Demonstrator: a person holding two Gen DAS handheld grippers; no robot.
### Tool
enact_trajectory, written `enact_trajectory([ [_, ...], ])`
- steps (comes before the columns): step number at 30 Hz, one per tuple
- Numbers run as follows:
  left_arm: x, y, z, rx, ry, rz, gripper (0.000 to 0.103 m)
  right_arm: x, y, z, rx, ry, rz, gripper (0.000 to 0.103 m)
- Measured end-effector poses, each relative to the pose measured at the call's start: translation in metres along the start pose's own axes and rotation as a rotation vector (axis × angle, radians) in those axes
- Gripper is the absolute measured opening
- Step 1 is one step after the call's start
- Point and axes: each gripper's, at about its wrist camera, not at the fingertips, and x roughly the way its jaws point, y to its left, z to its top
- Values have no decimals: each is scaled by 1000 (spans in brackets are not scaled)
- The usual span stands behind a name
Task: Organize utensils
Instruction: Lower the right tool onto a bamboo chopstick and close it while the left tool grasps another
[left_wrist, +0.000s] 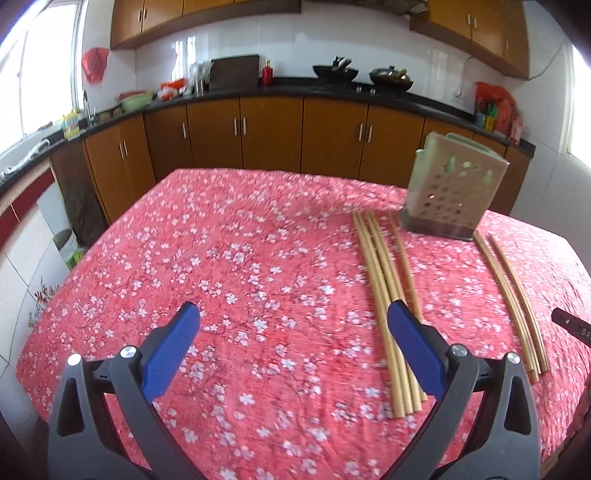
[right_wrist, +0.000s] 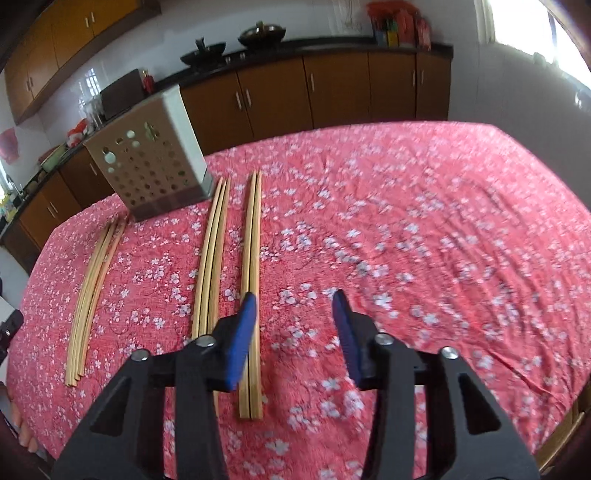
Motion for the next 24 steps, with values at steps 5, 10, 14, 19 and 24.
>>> enact_trajectory([
  [5, 15, 2, -2, 4, 49, -20, 86, 18, 10, 2, -16, 61, 53, 29],
  [10, 25, -2, -3, 4, 83, -56, 76, 26, 18, 3, -57, 79, 34, 21],
  [14, 31, -9, -1, 13, 96, -83, 75, 28, 15, 5, -64, 85, 3, 19],
  [19, 41, -24, 3, 43, 143, -159, 62, 29, 12, 7, -86, 89, -6, 13],
  [24, 54, -36, 4, 58, 204, -222, 37, 33, 10, 9, -84, 78, -21, 11],
])
